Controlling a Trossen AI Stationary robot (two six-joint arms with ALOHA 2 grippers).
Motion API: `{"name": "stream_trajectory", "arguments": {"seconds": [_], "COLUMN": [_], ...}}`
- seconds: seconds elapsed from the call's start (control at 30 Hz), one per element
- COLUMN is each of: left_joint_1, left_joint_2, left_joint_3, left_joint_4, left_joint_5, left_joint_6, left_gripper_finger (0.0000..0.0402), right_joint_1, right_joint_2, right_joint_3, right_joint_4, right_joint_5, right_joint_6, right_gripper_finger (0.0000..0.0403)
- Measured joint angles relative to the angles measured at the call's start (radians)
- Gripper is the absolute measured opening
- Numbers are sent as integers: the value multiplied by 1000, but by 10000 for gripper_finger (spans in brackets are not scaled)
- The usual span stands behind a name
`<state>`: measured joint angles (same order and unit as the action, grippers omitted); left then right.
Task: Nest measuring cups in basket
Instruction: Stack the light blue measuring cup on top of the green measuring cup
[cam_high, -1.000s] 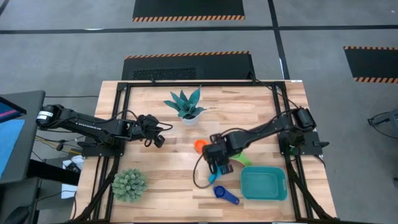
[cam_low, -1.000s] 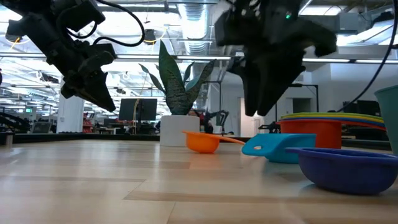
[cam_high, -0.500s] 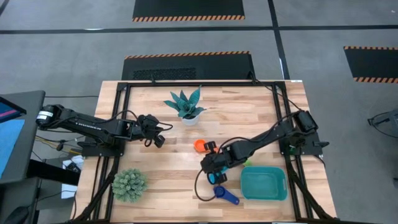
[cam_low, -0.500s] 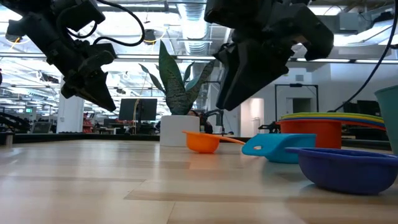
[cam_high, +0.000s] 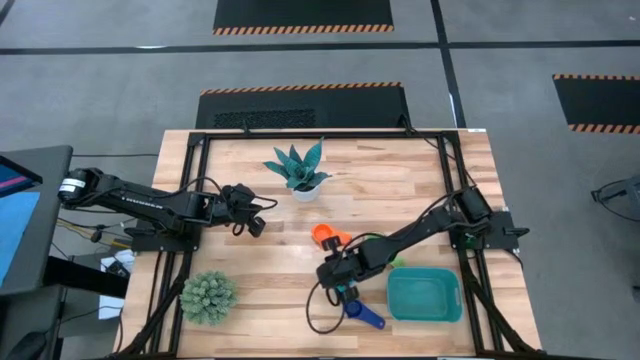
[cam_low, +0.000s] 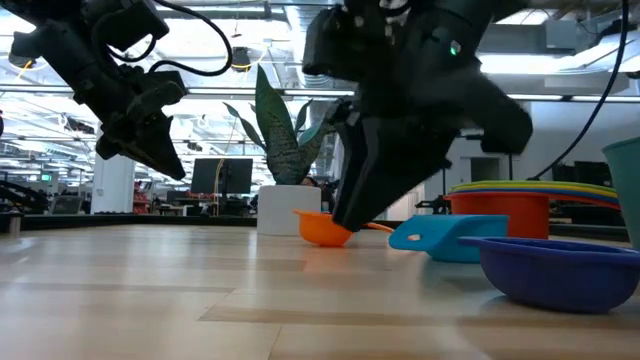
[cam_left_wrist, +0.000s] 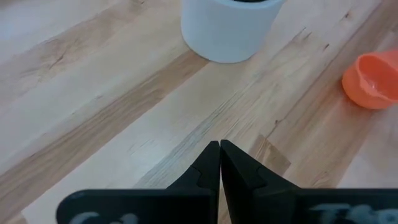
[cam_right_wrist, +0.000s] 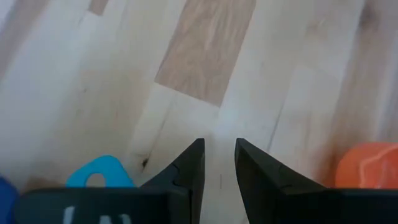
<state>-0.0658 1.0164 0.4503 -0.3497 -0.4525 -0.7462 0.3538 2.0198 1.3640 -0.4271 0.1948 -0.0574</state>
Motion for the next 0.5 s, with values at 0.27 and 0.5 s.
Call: {"name": "stream_trajectory", "arguments": {"seconds": [0.27, 0.5], "left_joint_1": [0, 0], "left_joint_2": [0, 0], "left_joint_3": [0, 0], "left_joint_4": [-4, -4], "left_joint_5": [2, 2], "left_joint_6": [0, 0], "left_gripper_finger": [0, 0], "right_joint_1": [-1, 34], "right_joint_2": [-11, -16], "right_joint_3": [2, 0], "right_joint_4": [-149, -208], "right_joint_5": [-37, -49], "right_joint_6": [97, 157], "right_gripper_finger": [111, 111]}}
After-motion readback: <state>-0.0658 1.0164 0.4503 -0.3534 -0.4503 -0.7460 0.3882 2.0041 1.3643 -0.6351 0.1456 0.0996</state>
